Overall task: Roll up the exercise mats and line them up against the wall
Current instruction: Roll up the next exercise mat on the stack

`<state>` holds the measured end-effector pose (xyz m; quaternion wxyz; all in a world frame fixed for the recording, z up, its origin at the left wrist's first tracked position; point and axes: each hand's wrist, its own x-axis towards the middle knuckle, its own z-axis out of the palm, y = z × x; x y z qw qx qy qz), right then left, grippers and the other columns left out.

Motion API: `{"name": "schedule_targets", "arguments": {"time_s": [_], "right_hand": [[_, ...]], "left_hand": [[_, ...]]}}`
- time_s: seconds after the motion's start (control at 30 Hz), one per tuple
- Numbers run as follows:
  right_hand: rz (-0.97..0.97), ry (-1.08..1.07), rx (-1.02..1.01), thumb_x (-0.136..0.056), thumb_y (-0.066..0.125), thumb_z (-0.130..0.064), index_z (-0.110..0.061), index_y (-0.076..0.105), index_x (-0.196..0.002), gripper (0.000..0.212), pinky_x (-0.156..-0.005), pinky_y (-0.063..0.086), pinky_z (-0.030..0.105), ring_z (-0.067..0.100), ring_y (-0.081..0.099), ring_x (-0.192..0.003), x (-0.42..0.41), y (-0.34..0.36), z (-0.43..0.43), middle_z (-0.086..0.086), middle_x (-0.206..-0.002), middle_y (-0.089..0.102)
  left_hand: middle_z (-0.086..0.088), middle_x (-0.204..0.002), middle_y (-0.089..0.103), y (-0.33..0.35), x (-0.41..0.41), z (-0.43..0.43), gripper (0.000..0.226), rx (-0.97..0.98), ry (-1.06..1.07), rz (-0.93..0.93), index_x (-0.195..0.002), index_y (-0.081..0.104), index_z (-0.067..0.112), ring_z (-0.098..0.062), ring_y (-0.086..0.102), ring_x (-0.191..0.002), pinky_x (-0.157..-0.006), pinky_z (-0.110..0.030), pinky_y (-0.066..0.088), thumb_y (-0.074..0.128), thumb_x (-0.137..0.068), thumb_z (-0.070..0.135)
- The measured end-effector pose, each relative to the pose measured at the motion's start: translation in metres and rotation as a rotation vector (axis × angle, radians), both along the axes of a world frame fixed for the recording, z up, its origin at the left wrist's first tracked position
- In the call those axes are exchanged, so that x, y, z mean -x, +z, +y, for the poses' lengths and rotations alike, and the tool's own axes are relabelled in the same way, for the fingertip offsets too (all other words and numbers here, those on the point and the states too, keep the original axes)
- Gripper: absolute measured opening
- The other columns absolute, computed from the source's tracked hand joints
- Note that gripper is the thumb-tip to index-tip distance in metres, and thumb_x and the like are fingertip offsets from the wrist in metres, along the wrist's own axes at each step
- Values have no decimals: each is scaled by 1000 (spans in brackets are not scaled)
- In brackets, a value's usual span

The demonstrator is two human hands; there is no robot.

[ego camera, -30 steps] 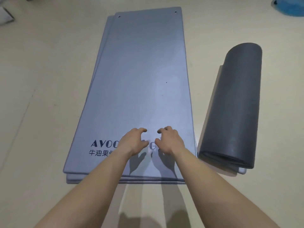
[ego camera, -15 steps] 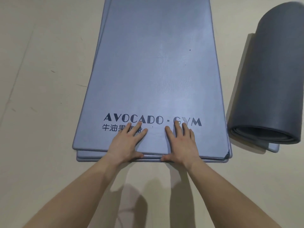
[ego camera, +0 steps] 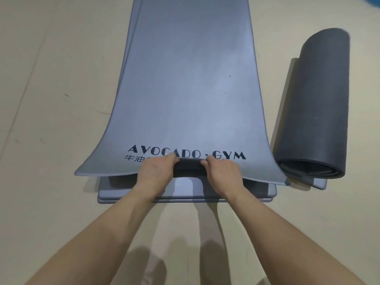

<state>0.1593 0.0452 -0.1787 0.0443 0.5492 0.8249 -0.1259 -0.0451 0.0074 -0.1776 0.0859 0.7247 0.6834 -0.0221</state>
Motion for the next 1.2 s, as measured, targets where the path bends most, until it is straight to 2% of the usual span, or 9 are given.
{"name": "schedule_targets", "arguments": {"time_s": [0.1, 0.2, 0.33, 0.53, 0.63, 0.73, 0.9, 1.03, 1.2], "right_hand": [[-104, 25, -61, -111, 33, -44, -19, 58, -102, 37, -68, 35, 38, 34, 67, -81, 8, 26, 17, 8, -88, 70], [-136, -12, -285, -103, 59, -32, -15, 64, -95, 19, -77, 39, 43, 33, 57, -69, 0, 18, 0, 8, -75, 65], [-76, -91, -376, -106, 45, -28, -17, 62, -98, 22, -76, 36, 44, 30, 50, -68, -11, -13, 4, 6, -78, 57], [-107, 89, -105, -110, 27, -37, -26, 61, -104, 36, -80, 28, 42, 28, 61, -84, 6, -21, 95, -1, -90, 69], [-36, 31, 74, -110, 26, -39, -27, 62, -105, 38, -84, 26, 40, 26, 63, -94, 6, -40, 118, -1, -97, 72], [34, -22, 150, -110, 31, -41, -27, 67, -114, 39, -88, 31, 41, 28, 60, -103, 2, -48, 131, 1, -110, 72], [48, 15, -289, -92, 45, -66, -22, 73, -115, 57, -104, 33, 49, 30, 57, -111, -2, -40, 95, 4, -119, 64], [-224, 185, -88, -62, 73, -76, -17, 38, -156, 116, -120, 13, 64, 36, 32, -148, -23, -52, 60, 10, -159, 39], [-150, 233, 112, -74, 81, -57, -37, 25, -155, 101, -116, 32, 45, 26, 44, -135, -16, -51, 94, -4, -153, 38]], "left_hand": [[-16, -106, 70, 16, 6, 35, 25, 146, 8, 52, -116, 63, 21, -39, 64, -92, -68, -37, 36, 40, -108, 26], [-11, -93, 65, 23, 15, 66, 30, 315, 10, -74, -87, 55, 23, -31, 55, -80, -68, -38, 37, 37, -109, 33], [1, -81, 56, 15, 21, 89, 34, 379, -44, -89, -88, 55, 29, -26, 53, -79, -70, -37, 36, 34, -111, 43], [-6, -104, 68, -25, 13, 32, 12, -509, -169, 97, -106, 70, 18, -31, 63, -90, -81, -42, 33, 66, -95, 21], [-15, -154, 48, -57, 4, -1, 89, -199, -151, 160, -148, 48, 9, -36, 45, -142, -111, -56, 28, 81, -79, 52], [-18, -168, 24, -70, 7, 16, 135, -23, -99, 247, -161, 20, 5, -38, 21, -155, -121, -60, 14, 86, -61, 68], [-4, -148, 51, -66, 5, 71, 100, -12, -26, 171, -150, 40, 25, -24, 50, -133, -106, -44, 32, 81, -63, 51], [4, -136, 53, -61, 6, 79, 85, 80, -60, 159, -146, 37, 32, -22, 51, -122, -100, -43, 33, 69, -71, 56], [-6, -136, 53, -58, 31, 76, 95, 24, -146, 251, -145, 44, 25, -36, 47, -132, -113, -54, 31, 75, -63, 62]]}}
